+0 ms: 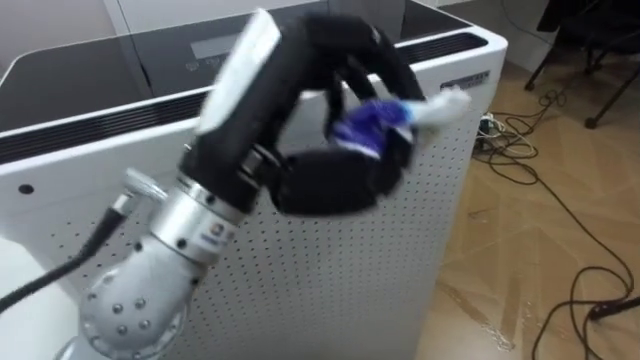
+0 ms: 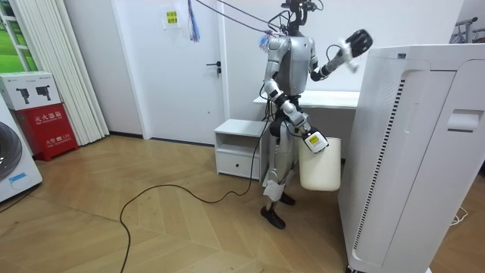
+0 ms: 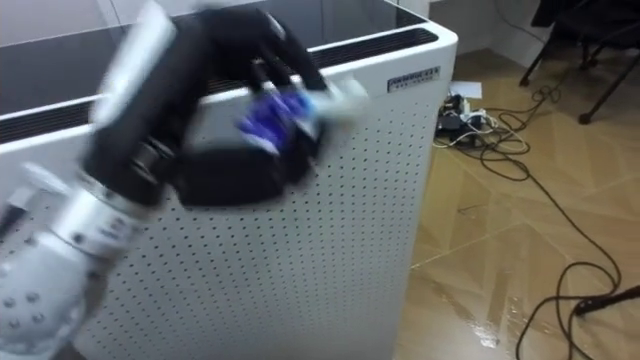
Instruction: Pick garbage
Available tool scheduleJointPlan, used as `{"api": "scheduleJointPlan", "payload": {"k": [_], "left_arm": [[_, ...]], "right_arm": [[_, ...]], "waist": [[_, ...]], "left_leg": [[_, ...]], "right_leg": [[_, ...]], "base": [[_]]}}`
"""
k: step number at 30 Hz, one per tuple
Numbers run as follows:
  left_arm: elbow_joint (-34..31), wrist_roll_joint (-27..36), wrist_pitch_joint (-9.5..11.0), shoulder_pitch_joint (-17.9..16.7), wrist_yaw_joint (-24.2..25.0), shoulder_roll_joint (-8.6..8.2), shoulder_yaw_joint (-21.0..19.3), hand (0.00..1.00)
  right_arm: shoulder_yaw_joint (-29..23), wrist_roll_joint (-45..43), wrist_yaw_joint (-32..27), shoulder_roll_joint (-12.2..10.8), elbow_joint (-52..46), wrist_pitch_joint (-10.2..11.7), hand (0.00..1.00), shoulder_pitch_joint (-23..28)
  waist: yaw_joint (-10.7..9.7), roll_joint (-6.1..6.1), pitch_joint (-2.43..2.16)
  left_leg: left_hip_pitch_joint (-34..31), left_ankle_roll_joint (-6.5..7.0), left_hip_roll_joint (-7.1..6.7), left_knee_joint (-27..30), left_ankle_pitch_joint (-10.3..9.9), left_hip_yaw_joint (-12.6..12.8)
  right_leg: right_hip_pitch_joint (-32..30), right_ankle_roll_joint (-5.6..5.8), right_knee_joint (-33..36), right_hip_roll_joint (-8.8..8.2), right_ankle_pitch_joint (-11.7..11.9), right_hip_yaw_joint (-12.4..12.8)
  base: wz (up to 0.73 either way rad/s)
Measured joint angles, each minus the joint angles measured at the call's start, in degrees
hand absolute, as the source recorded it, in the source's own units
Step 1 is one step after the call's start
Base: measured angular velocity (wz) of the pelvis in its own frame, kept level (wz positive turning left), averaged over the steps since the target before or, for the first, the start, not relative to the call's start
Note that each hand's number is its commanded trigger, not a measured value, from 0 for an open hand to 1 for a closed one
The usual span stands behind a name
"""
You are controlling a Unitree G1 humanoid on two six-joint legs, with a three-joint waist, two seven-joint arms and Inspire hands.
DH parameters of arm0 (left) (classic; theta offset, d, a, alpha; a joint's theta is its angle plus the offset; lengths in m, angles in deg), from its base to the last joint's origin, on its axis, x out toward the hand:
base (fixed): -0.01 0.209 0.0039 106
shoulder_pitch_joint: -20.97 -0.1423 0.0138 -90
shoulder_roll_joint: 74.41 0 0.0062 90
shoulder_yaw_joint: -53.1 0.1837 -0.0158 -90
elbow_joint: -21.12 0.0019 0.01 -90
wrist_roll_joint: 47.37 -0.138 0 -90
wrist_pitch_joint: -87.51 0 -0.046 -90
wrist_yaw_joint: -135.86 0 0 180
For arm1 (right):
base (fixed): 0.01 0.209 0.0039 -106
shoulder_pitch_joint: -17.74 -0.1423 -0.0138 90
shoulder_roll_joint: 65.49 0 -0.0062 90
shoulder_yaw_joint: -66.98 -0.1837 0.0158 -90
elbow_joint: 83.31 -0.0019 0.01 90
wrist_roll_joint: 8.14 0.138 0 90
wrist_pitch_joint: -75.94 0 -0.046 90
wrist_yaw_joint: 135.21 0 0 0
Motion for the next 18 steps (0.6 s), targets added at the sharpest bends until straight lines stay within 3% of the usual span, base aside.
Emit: {"api": "scheduleJointPlan", "payload": {"k": [4, 6, 10, 17, 18], "left_arm": [[0.0, 6.9, -0.2, 0.0, 6.8, -0.2, 1.3, 1.0], [-0.3, 7.7, -0.2, 0.0, 9.2, -0.21, 1.3, 1.0], [-0.5, 8.0, -0.2, 0.0, 13.9, -0.79, 1.2, 1.0], [-0.5, 8.0, -0.2, 0.0, 16.8, -1.11, 0.8, 1.0], [-0.4, 8.0, -0.2, -0.3, 17.0, -1.03, 0.8, 1.0]], "right_arm": [[0.7, 0.0, 0.0, 0.2, 0.0, 0.0, 1.0, 0.0], [0.7, 0.0, 0.1, 0.3, 0.0, 0.0, 1.0, 0.0], [0.7, 0.0, 0.2, 0.4, 0.0, 0.0, 1.0, 0.0], [0.7, 0.0, -0.4, 0.2, 0.0, 0.0, 1.0, -0.2], [0.7, 0.0, -0.6, 0.4, 0.1, 0.0, 1.0, -0.4]], "waist": [[-0.9, 1.26, -0.12], [-0.8, 1.64, -0.35], [-0.5, 1.72, -0.4], [0.2, 1.66, -0.34], [0.2, 1.63, -0.08]], "left_leg": [[-0.2, 0.06, 0.04, 0.0, 0.0, 0.0], [-0.3, 0.06, 0.03, 0.1, 0.0, 0.4], [-0.2, 0.04, 0.06, 0.3, 0.0, 0.4], [-1.0, 0.04, -0.01, 0.6, 0.0, 0.4], [-1.6, 0.04, -0.04, 1.0, 0.0, 0.3]], "right_leg": [[-0.4, -0.04, 0.5, 0.08, 0.0, 0.1], [-0.8, -0.18, 1.0, 0.09, -0.1, 0.2], [-1.0, -0.32, 1.6, 0.08, -0.4, 0.2], [-2.1, -0.32, 2.0, 0.1, -0.4, 0.1], [-2.5, -0.31, 2.2, 0.06, -0.5, 0.1]], "base": [[-0.01], [-0.02], [0.0], [0.0], [0.0]]}}
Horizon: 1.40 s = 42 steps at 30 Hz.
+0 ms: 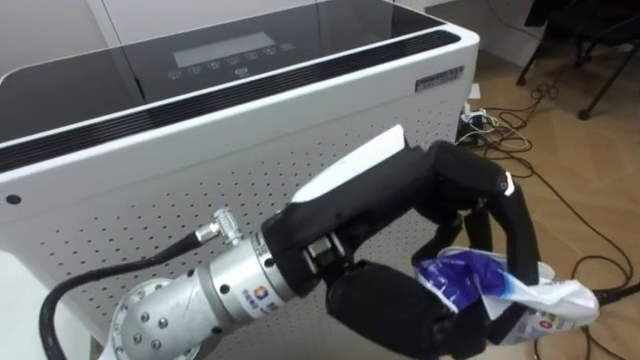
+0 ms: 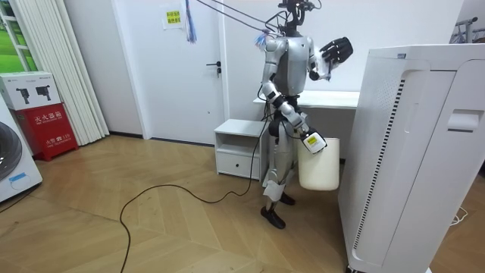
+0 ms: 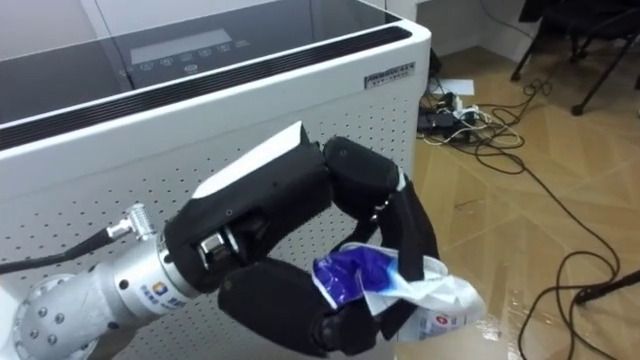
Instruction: Pick garbage
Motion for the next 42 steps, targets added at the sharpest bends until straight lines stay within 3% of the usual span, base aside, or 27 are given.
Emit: {"api": "scheduleJointPlan", "payload": {"k": [2, 7, 11, 14, 17, 22, 29, 42], "left_arm": [[0.2, 0.0, 0.0, -0.5, 0.2, 0.31, 0.0, 1.0], [5.8, -0.3, 0.6, -1.9, 1.2, 0.95, 0.0, 1.0], [11.8, -0.7, 0.6, -1.9, 1.1, 0.97, 0.0, 1.0], [16.6, -0.7, 0.6, -2.2, 0.7, 0.64, 0.0, 1.0], [20.2, -4.5, 1.1, -3.8, 0.5, -0.81, 0.4, 1.0], [26.7, -9.9, 1.3, -4.3, -0.7, -2.64, 1.2, 1.0], [31.4, -10.9, 1.6, -4.9, -1.5, -3.58, 1.0, 1.0], [39.2, -13.3, 2.7, -5.2, -1.6, -3.28, 1.0, 1.0]], "right_arm": [[0.0, 0.0, -0.1, 0.0, 0.3, 0.0, 1.0, -0.7], [0.5, 0.4, -0.7, 0.1, 3.7, 0.9, 1.0, -4.5], [0.5, 0.5, -2.2, 0.2, 6.2, 1.5, 1.0, -6.2], [0.4, 2.6, -2.9, 0.0, 7.7, 1.5, 1.0, -7.8], [0.6, 5.5, -4.1, -0.9, 10.7, 2.1, 1.0, -10.0], [0.5, 9.6, -7.2, -2.3, 15.5, 3.7, 1.0, -12.4], [0.6, 12.3, -8.0, -2.6, 16.4, 6.2, 1.0, -13.9], [0.6, 12.3, -9.5, -2.1, 16.6, 7.0, 1.0, -14.0]], "waist": [[0.0, -0.11, 0.12], [0.6, -1.01, 0.99], [1.1, -1.01, 0.99], [1.6, -1.32, 1.18], [1.8, -1.69, 1.43], [2.6, -1.7, 1.41], [3.2, -1.69, 1.41], [4.2, -1.73, 1.43]], "left_leg": [[-1.4, 0.0, 0.0, 0.5, 0.0, -0.1], [-5.4, -0.06, -0.23, 3.0, 0.0, -1.0], [-9.5, -0.14, -0.75, 5.2, 0.1, -2.7], [-12.3, -0.28, -0.99, 6.5, 0.2, -3.4], [-14.0, -0.52, -0.95, 7.3, 0.4, -4.0], [-16.8, -0.89, -0.73, 8.0, 0.6, -5.6], [-18.9, -1.06, -0.53, 7.9, 0.7, -5.9], [-20.1, -1.55, -0.19, 8.1, 1.0, -5.6]], "right_leg": [[-1.2, -0.06, 0.4, -0.11, 0.0, -0.2], [-5.1, -0.62, 3.5, -1.28, -0.8, -1.6], [-8.5, -0.88, 5.6, -2.22, -1.3, -3.1], [-10.9, -1.13, 7.2, -2.8, -1.5, -3.9], [-11.7, -1.38, 6.9, -2.8, -1.4, -4.9], [-13.3, -1.79, 6.1, -2.15, -1.0, -6.3], [-15.3, -1.96, 6.0, -2.16, -0.9, -6.4], [-16.4, -2.53, 6.1, -2.03, -0.5, -6.4]], "base": [[0.03], [0.1], [0.25], [0.16], [0.14], [0.16], [0.02], [0.0]]}}
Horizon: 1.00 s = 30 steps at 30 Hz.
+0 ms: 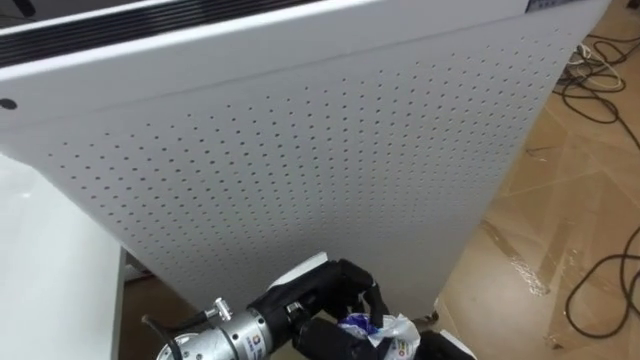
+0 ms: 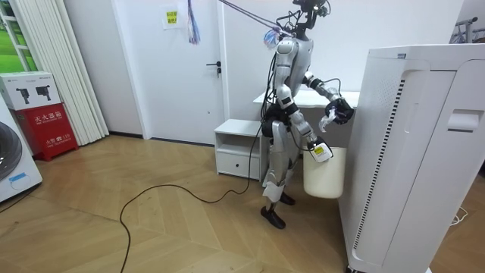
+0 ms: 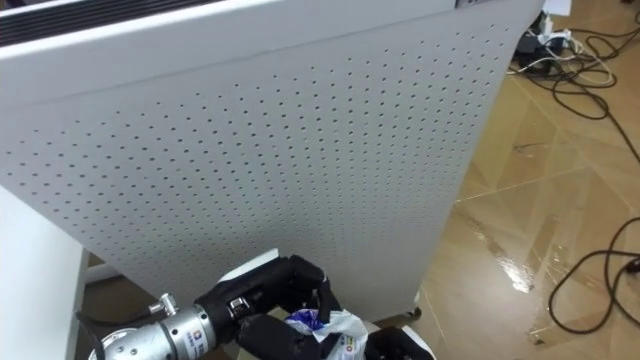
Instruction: Pick garbage
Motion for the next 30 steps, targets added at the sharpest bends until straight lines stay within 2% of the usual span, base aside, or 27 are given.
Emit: {"api": "scheduleJointPlan", "payload": {"k": [9, 13, 20, 25, 26, 27, 28, 29, 30], "left_arm": [[0.8, -4.5, 0.1, 0.0, -2.3, 0.02, -0.1, 1.0], [3.9, -4.8, 1.1, 0.0, -4.2, 0.02, -0.2, 1.0], [5.2, -6.8, 1.1, 0.0, -7.5, 0.02, -1.4, 1.0], [6.1, -7.0, 1.4, -0.1, -8.8, 0.94, -1.7, 1.0], [6.4, -7.0, 1.6, -0.1, -8.8, 0.96, -1.7, 0.76], [6.6, -7.0, 1.7, -0.1, -8.8, 0.95, -1.7, 0.61], [7.0, -7.0, 1.9, -0.1, -8.8, 0.95, -1.7, 0.27], [7.0, -7.0, 1.9, -0.1, -8.8, 0.96, -1.7, 0.1], [7.1, -7.0, 2.0, -0.1, -8.8, 0.96, -1.7, 0.07]], "right_arm": [[0.6, -0.1, -0.6, 0.1, 0.0, 0.6, 1.0, -0.2], [0.6, -0.1, -0.6, 0.1, 0.1, 0.7, 1.0, -0.2], [0.5, -0.2, -1.1, 0.1, 2.0, 1.6, 1.0, -0.2], [0.6, -0.1, -1.1, 0.5, 2.3, 1.6, 1.0, 0.0], [0.6, -0.1, -1.1, 0.6, 2.3, 1.6, 1.0, 0.0], [0.6, -0.1, -1.1, 0.6, 2.3, 1.6, 1.0, 0.0], [0.6, -0.1, -1.1, 0.6, 2.3, 1.6, 1.0, 0.0], [0.6, -0.1, -1.1, 0.6, 2.3, 1.6, 1.0, 0.0], [0.6, -0.1, -1.1, 0.6, 2.3, 1.6, 1.0, 0.0]], "waist": [[0.2, -0.44, 0.2], [0.0, -0.78, 0.41], [0.0, -0.76, 0.41], [0.0, -0.66, 0.35], [0.0, -0.63, 0.32], [0.0, -0.6, 0.31], [0.0, -0.56, 0.28], [0.0, -0.55, 0.28], [0.0, -0.52, 0.26]], "left_leg": [[-2.1, -0.32, 0.23, 0.4, 0.3, 0.0], [-2.9, -0.32, 0.21, 0.9, 0.3, -0.4], [-4.6, -0.32, 0.17, 2.1, 0.3, -1.2], [-5.0, -0.37, 0.23, 2.3, 0.3, -1.4], [-5.0, -0.37, 0.23, 2.3, 0.3, -1.4], [-5.0, -0.37, 0.22, 2.3, 0.3, -1.4], [-5.0, -0.37, 0.22, 2.3, 0.3, -1.4], [-5.0, -0.37, 0.22, 2.3, 0.3, -1.4], [-5.0, -0.37, 0.22, 2.2, 0.3, -1.4]], "right_leg": [[-2.1, -0.3, 0.3, 0.18, 0.2, 0.0], [-2.5, -0.31, 0.5, 0.13, 0.2, -0.4], [-3.3, -0.53, 0.6, 0.04, 0.3, -1.3], [-3.3, -0.63, 0.0, 0.2, 0.6, -1.5], [-3.3, -0.63, 0.0, 0.2, 0.6, -1.5], [-3.3, -0.63, 0.0, 0.2, 0.6, -1.5], [-3.3, -0.63, 0.0, 0.2, 0.6, -1.5], [-3.3, -0.63, 0.0, 0.2, 0.6, -1.5], [-3.3, -0.63, -0.1, 0.22, 0.6, -1.5]], "base": [[0.0], [0.04], [0.06], [0.02], [0.0], [0.0], [0.0], [0.0], [0.0]]}}
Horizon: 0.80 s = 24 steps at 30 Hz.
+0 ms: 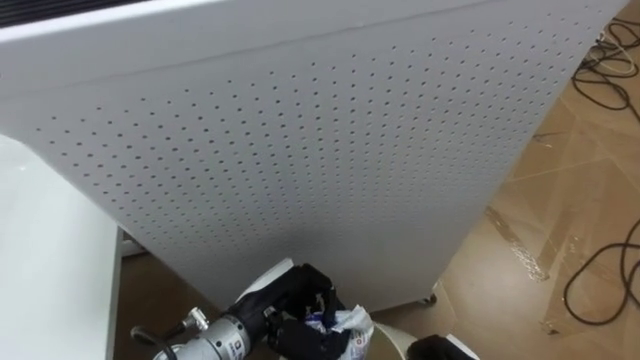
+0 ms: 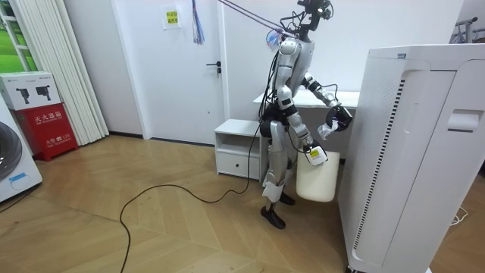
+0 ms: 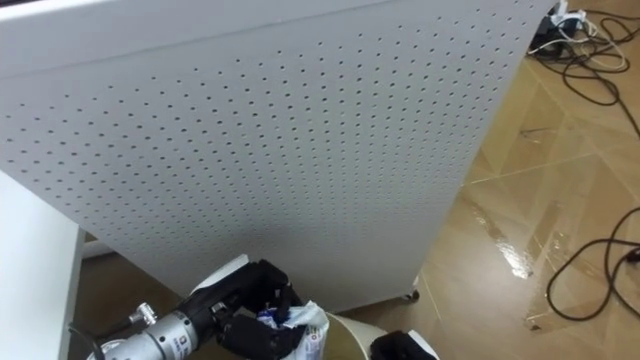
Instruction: Pick garbage
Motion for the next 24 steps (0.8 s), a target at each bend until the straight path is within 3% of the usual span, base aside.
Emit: {"api": "scheduleJointPlan", "payload": {"k": [2, 5, 6, 8, 9, 24], "left_arm": [[0.0, 0.0, 0.0, 0.0, 0.1, 0.0, 0.0, 0.04], [0.1, 0.0, 0.0, -0.1, 0.5, -0.02, 0.0, 0.18], [0.1, 0.0, 0.0, -0.2, 0.6, -0.04, 0.0, 0.18], [0.7, -0.2, 0.0, -0.3, 0.7, -0.04, 0.0, 0.11], [1.1, -0.6, 0.0, -0.4, 0.7, -0.04, 0.0, 0.0], [2.3, -0.6, -1.3, -2.0, 4.9, -1.09, 0.7, 0.0]], "right_arm": [[0.0, 0.0, 0.0, 0.0, 0.0, 0.1, 1.0, 0.0], [-0.1, 0.0, 0.0, 0.0, 0.0, 0.1, 1.0, 0.0], [-0.2, 0.0, 0.0, 0.1, 0.0, 0.1, 1.0, 0.0], [-0.2, 0.0, 0.0, 0.1, -0.1, 0.1, 1.0, 0.0], [-0.1, 0.0, 0.0, 0.1, -0.1, 0.1, 1.0, 0.0], [0.0, 1.5, 0.1, 0.3, -0.2, 0.1, 1.0, 0.1]], "waist": [[0.0, 0.08, -0.05], [-0.1, 0.17, -0.11], [-0.1, 0.19, -0.12], [-0.1, 0.24, -0.16], [-0.1, 0.24, -0.16], [-1.7, 0.33, -0.22]], "left_leg": [[0.0, 0.0, 0.0, 0.0, 0.0, 0.0], [0.2, 0.0, -0.01, 0.0, 0.0, 0.1], [0.3, 0.0, -0.01, 0.0, 0.0, 0.2], [0.4, 0.0, -0.01, 0.0, 0.0, 0.3], [0.5, -0.01, -0.01, 0.0, 0.0, 0.4], [1.1, -0.15, -0.01, 0.0, 0.2, 0.6]], "right_leg": [[0.0, 0.0, 0.0, 0.0, 0.0, 0.0], [0.0, 0.0, 0.2, -0.06, 0.0, 0.0], [0.1, 0.0, 0.3, -0.08, 0.0, 0.1], [0.1, 0.0, 0.5, -0.13, 0.0, 0.1], [0.2, 0.0, 0.6, -0.16, 0.0, 0.1], [0.4, -0.09, 1.1, -0.26, 0.0, 0.4]], "base": [[0.0], [0.0], [-0.04], [-0.04], [0.0], [0.0]]}}
